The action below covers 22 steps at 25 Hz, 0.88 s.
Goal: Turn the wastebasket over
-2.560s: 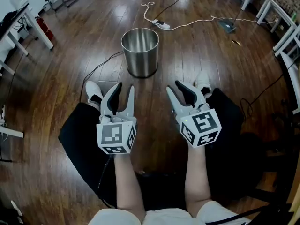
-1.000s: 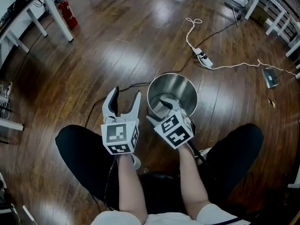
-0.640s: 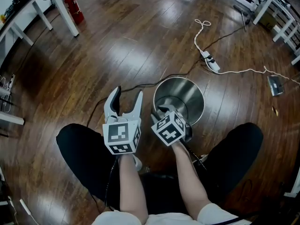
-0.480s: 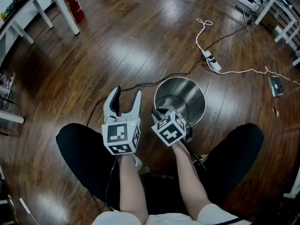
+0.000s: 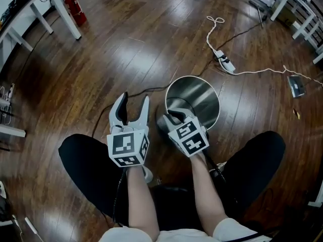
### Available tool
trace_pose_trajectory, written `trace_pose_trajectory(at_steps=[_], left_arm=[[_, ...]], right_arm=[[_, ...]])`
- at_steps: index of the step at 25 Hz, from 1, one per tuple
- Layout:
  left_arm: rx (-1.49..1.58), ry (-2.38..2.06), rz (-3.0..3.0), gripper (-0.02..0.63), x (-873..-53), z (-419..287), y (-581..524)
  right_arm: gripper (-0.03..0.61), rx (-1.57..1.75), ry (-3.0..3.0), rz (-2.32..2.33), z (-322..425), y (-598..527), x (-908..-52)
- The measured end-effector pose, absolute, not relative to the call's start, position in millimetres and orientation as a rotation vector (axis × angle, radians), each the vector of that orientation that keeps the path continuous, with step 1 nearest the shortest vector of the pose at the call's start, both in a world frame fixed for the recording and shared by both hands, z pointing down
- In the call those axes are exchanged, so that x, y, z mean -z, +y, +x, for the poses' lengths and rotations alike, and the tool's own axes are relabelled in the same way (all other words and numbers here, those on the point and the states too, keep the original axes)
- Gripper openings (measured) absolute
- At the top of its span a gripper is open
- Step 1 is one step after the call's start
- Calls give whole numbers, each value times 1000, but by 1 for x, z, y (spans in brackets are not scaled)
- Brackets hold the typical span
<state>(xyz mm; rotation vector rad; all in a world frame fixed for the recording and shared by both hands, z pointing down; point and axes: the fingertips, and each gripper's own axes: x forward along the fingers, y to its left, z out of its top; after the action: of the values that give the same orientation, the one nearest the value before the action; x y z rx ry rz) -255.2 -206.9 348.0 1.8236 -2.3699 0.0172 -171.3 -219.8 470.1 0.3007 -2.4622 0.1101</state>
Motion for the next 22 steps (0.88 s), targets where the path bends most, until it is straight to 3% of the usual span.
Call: trace_pose_trajectory(at_steps=[11, 22], left_arm=[[2, -2369, 1838, 264, -346, -250, -206], [-43, -2270, 1917, 255, -360, -215, -231]], right_arm=[[47, -510, -2763, 460, -123, -264, -417], [55, -402, -2440, 889, -3, -332, -444]])
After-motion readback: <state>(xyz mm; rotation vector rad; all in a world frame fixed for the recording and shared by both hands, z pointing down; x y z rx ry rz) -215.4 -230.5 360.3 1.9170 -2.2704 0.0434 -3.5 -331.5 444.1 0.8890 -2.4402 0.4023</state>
